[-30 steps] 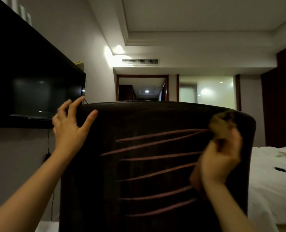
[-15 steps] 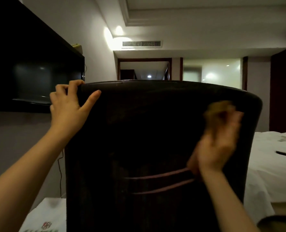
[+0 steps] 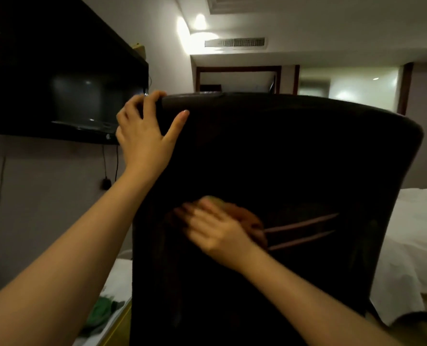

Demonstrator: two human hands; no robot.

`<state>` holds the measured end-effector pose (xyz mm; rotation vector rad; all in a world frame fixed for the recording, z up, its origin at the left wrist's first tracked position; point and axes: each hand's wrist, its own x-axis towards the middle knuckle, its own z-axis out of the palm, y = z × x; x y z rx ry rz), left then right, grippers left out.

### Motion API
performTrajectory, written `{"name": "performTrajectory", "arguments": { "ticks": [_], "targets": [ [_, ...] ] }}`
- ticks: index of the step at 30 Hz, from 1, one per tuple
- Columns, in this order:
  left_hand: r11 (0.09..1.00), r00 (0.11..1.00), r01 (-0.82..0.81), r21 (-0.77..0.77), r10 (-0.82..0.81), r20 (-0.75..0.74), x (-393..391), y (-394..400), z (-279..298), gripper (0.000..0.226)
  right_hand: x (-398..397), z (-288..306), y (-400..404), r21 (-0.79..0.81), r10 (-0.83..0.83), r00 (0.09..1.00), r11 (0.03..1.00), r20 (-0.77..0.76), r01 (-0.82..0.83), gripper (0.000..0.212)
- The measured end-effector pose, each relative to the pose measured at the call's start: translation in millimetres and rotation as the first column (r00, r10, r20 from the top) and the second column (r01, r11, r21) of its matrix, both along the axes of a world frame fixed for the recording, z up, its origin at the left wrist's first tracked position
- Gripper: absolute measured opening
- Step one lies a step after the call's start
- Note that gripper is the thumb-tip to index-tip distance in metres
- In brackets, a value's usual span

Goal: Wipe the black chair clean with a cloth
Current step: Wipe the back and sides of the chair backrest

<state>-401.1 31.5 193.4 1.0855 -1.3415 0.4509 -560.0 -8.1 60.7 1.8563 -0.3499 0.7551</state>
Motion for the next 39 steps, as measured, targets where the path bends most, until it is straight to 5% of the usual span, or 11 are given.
{"name": "performTrajectory", "arguments": {
  "ticks": [5, 9, 13, 17, 19, 22, 26, 29, 34, 36, 39],
  "targets": [
    [1.0, 0.993, -0.008, -0.001, 0.008, 0.117, -5.2, 3.7, -32.4, 0.073, -97.3, 25.8, 11.7, -0.121, -0.064, 0.936, 0.986, 0.346, 0.112, 0.01],
    [0.999, 0.979, -0.005, 0.047, -0.005, 0.206, -11.3, 2.3, -64.6, 0.069, -89.3, 1.3, 1.3, 0.058, 0.046, 0.809, 0.993, 0.586, -0.099, 0.04],
    [0.996, 0.982, 0.031, 0.081, -0.045, 0.184, -16.7, 2.0, -71.8, 0.068, -27.5, -92.6, -19.4, 0.118, 0.092, 0.995, 0.988, 0.045, -0.097, 0.018],
    [0.996, 0.982, 0.017, 0.089, -0.034, 0.185, -14.4, 2.5, -70.7, 0.068, -35.1, -126.1, -13.0, 0.238, 0.105, 0.919, 0.971, -0.38, -0.013, 0.029],
    [0.994, 0.982, 0.017, 0.104, -0.036, 0.186, -10.6, 0.7, -71.6, 0.066, -44.0, -83.8, -10.5, 0.118, 0.104, 0.941, 0.991, -0.322, -0.07, 0.033],
    [0.994, 0.979, 0.038, 0.103, -0.058, 0.196, -7.4, -2.6, -71.2, 0.066, -51.2, -2.9, -4.0, -0.131, 0.065, 0.998, 0.989, -0.013, -0.067, 0.013],
    [0.993, 0.974, 0.064, 0.102, -0.085, 0.209, -2.0, -4.6, -72.4, 0.063, -24.6, 4.1, -0.7, -0.143, 0.051, 0.937, 0.99, 0.346, -0.001, 0.011],
    [0.99, 0.971, 0.074, 0.119, -0.099, 0.216, 6.8, -5.8, -73.2, 0.062, 1.5, -56.5, -9.3, -0.011, -0.002, 0.967, 1.0, 0.256, 0.005, 0.007],
    [0.979, 0.968, 0.125, 0.161, -0.156, 0.197, 21.0, -6.5, -72.0, 0.061, 23.7, -133.0, -5.3, 0.238, -0.016, 0.97, 0.968, -0.243, 0.076, 0.025],
    [0.968, 0.961, 0.159, 0.193, -0.196, 0.194, 27.2, -9.6, -73.8, 0.06, 33.2, -102.3, -7.4, 0.179, -0.037, 0.977, 0.981, -0.21, 0.076, 0.029],
    [0.963, 0.954, 0.178, 0.203, -0.22, 0.205, 31.4, -16.3, -76.0, 0.061, 57.1, -19.7, -7.4, 0.005, -0.08, 0.993, 0.997, 0.091, 0.08, 0.024]
  ]
}}
